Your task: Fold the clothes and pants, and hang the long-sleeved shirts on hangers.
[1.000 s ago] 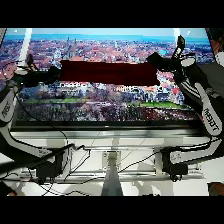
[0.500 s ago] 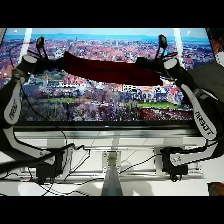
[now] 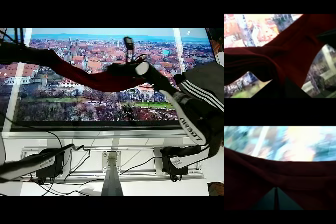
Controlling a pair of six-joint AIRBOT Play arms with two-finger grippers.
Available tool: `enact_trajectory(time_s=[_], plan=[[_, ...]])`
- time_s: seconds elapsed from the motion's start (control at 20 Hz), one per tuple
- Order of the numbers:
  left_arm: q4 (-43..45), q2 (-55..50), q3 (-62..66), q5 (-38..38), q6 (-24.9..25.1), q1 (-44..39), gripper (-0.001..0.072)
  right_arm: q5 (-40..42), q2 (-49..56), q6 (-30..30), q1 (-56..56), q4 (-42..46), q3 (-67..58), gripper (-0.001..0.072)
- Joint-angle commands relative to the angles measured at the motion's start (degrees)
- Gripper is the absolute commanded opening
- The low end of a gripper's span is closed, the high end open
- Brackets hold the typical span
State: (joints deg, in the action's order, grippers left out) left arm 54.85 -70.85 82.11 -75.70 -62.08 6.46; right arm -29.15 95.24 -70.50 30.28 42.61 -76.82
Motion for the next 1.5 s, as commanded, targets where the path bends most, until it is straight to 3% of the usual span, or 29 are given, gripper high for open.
enact_trajectory(time_s=[0.0,0.2,0.35,0.5,0.6,0.85,0.9,1.0,1.05,1.1,1.3,1.45], plan=[[0.50,6.91,0.15,-5.14,-0.11,0.02,0.0012,-0.48,5.33,-6.21,10.27,0.02,-4.76,0.0021],[0.48,7.39,0.11,-5.09,-0.13,0.00,0.0012,-1.14,8.48,-8.09,18.95,0.24,-7.96,0.0021],[0.37,5.44,-0.13,-5.09,-0.85,-0.76,0.0012,-5.27,7.28,-8.07,17.88,7.02,-8.17,0.0021],[-1.73,1.38,-0.13,-3.06,-4.68,-3.74,0.0012,-10.97,4.63,-8.09,9.70,15.89,-8.17,0.0021],[-7.63,-2.97,-0.13,1.16,-7.52,-7.63,0.0012,-13.84,2.25,-8.09,1.44,19.34,-8.17,0.0021],[-23.52,-17.03,-0.13,18.93,-7.54,-23.43,0.0019,-20.65,-2.27,-8.02,-21.11,19.82,-8.17,0.0021],[-25.18,-19.91,-0.13,22.47,-7.50,-26.49,0.0084,-22.16,-2.38,-7.85,-24.96,19.82,-8.17,0.0021],[-29.94,-24.63,-0.11,27.32,-7.48,-31.06,0.0574,-24.04,-1.99,-7.85,-32.00,20.09,-8.02,0.0023],[-31.39,-26.62,-0.11,29.70,-7.32,-32.74,0.0713,-24.57,-1.51,-7.89,-34.99,20.04,-8.00,0.0159],[-31.15,-27.96,-0.11,31.28,-6.93,-33.66,0.0715,-25.62,-0.76,-7.96,-37.22,19.65,-8.04,0.0429],[-26.84,-28.17,-0.11,30.88,-1.49,-31.61,0.0713,-34.12,5.35,-3.78,-40.57,11.89,-8.04,0.0533],[-23.08,-26.64,-0.09,28.37,-1.33,-28.17,0.0713,-39.89,12.22,1.16,-38.21,-1.18,-8.04,0.0639]])
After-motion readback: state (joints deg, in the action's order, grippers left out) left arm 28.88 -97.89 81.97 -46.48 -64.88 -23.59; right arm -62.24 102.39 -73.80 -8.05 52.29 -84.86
